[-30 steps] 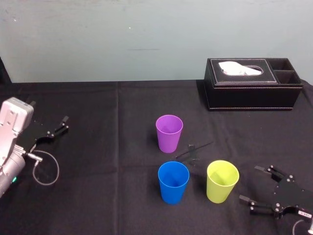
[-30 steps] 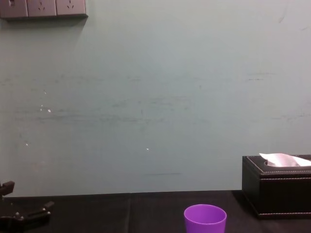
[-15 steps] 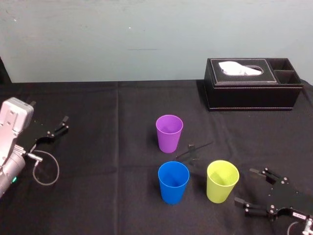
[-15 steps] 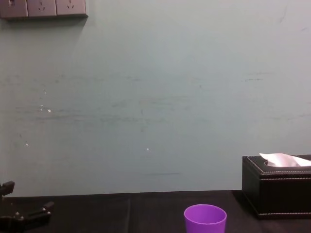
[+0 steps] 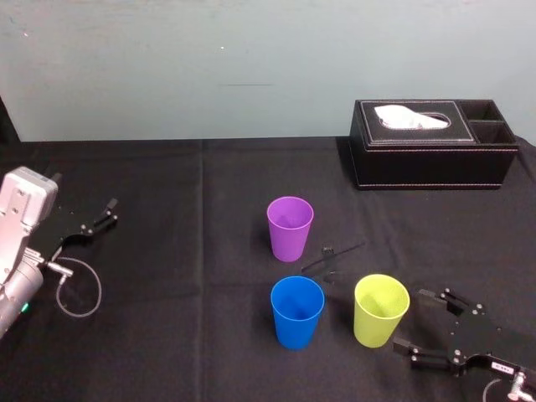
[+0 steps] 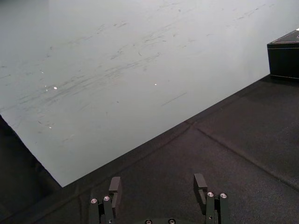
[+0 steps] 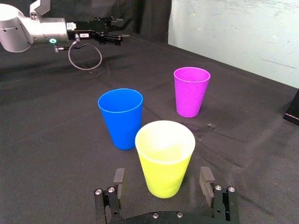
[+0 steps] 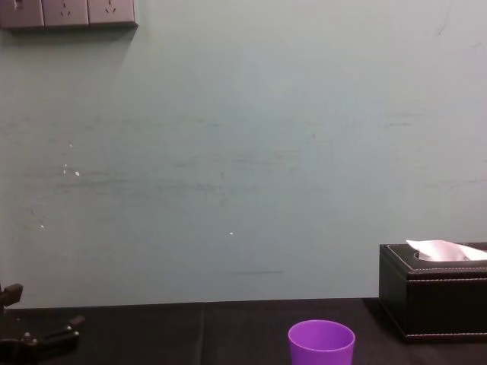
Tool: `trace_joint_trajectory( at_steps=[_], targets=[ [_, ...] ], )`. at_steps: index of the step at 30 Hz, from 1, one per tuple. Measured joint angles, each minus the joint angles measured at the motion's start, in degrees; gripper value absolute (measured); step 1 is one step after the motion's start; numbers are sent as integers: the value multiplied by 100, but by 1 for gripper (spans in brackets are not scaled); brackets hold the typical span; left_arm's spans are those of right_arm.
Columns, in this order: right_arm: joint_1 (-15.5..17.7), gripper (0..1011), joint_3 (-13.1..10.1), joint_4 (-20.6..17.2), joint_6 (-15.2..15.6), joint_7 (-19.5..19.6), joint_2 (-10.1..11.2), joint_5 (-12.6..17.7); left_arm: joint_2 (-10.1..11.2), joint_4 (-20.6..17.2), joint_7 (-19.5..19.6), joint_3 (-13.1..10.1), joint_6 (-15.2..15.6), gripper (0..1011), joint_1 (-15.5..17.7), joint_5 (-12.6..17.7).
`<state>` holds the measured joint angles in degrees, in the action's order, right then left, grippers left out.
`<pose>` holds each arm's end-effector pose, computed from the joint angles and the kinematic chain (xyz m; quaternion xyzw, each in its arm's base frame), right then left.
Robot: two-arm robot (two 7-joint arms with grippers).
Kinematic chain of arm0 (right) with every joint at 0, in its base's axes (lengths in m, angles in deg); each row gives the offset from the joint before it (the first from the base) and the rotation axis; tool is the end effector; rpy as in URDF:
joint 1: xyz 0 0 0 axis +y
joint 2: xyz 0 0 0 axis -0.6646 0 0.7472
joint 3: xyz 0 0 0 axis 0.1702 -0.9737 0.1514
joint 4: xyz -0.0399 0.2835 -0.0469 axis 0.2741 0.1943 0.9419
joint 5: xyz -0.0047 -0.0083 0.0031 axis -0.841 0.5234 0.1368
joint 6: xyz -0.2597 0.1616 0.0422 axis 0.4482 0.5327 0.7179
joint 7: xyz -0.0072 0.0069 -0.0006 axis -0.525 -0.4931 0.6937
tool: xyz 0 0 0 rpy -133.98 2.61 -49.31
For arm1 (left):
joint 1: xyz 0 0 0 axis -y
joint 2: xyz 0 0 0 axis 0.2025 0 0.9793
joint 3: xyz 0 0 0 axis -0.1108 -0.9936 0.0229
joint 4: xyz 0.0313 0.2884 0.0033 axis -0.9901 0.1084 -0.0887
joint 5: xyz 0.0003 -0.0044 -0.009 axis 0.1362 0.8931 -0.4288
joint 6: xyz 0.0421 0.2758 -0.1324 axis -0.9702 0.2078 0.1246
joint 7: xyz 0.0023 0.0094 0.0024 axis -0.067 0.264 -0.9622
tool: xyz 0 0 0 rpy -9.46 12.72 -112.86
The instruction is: Stack the three plastic cups sequentially using one hand.
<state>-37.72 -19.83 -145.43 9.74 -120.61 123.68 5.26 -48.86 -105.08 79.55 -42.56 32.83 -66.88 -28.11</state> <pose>0.2730 -0.1545 -0.2900 -0.1358 0.0106 -0.3132 0.9399 0.3580 0.0827 -0.3022 0.1414 -0.1325 0.5800 0.7912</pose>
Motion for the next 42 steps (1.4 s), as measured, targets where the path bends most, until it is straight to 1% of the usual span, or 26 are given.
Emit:
trace_joint_trajectory(
  at_steps=[13, 22, 32, 35, 42],
  targets=[
    [-320, 1004, 229, 109, 102, 1, -118, -25, 0, 0, 0, 0, 0, 1010, 0, 0],
    [-535, 1004, 411, 210, 144, 59, -228, -134, 0, 0, 0, 0, 0, 1010, 0, 0],
    [-722, 1004, 563, 328, 165, 150, -367, -249, 0, 0, 0, 0, 0, 1010, 0, 0],
    [-762, 1004, 592, 347, 164, 233, -425, -319, 0, 0, 0, 0, 0, 1010, 0, 0],
    [-759, 1004, 590, 347, 161, 233, -420, -318, 0, 0, 0, 0, 0, 1010, 0, 0]
  ],
)
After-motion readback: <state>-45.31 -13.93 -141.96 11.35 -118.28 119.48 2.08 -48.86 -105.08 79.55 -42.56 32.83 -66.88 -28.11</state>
